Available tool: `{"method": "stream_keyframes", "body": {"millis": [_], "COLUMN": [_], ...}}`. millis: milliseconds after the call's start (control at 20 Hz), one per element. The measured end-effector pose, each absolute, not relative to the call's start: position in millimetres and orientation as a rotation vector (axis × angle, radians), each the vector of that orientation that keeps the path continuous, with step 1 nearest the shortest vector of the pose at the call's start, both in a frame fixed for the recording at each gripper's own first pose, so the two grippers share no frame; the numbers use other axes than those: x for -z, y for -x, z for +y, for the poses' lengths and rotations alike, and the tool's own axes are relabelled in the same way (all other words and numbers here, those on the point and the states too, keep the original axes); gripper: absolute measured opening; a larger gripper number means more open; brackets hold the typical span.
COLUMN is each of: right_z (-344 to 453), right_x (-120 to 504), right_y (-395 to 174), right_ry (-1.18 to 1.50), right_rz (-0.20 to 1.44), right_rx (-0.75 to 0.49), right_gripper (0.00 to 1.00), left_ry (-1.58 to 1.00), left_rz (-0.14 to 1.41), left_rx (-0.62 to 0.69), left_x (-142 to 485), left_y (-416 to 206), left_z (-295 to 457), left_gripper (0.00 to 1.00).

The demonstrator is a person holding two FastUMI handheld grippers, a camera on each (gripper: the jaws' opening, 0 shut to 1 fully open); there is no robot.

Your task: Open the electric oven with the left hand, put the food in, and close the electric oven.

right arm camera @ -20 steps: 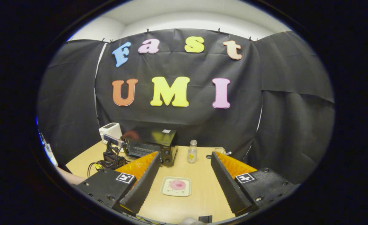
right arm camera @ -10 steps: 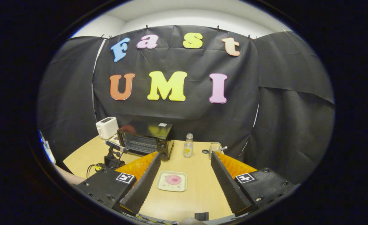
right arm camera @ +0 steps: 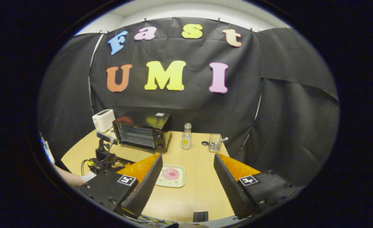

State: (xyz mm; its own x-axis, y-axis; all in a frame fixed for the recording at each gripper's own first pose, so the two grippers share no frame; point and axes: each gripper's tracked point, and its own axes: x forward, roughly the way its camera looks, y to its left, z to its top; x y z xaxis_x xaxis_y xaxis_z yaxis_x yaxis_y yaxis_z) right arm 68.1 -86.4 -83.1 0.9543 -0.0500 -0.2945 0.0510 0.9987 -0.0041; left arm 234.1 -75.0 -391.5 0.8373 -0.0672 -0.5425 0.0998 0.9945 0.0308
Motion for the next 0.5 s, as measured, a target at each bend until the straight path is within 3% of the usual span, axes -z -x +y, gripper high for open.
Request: {"method": "stream_keyframes", "body": {"millis": [250,450,500], "right_z": [-96.8,-98.2,-96.9], "right_x": [134.4,194.5,211.7], "right_y": [-112.4,-155.4,-169.1], "right_ry": [-0.045,-0.037,-0.052], "right_rz": [0.399,0.505,0.535], "right_rx": [0.034,-0.013,-0.030], "right_gripper": [1.00,0.88,0.89], "left_ry": [-0.066,-0.075,-0.075], "left_rz": [0.462,0.363,0.346], "left_rx": [0.085,0.082,0.070], "left_x": [327.9,255.1,238.8], "left_y": [-206.9,-174.4,-166.0], "left_z": [-51.8,-32.7,-27.3], "left_gripper": [0.97,0.96,0.96]}}
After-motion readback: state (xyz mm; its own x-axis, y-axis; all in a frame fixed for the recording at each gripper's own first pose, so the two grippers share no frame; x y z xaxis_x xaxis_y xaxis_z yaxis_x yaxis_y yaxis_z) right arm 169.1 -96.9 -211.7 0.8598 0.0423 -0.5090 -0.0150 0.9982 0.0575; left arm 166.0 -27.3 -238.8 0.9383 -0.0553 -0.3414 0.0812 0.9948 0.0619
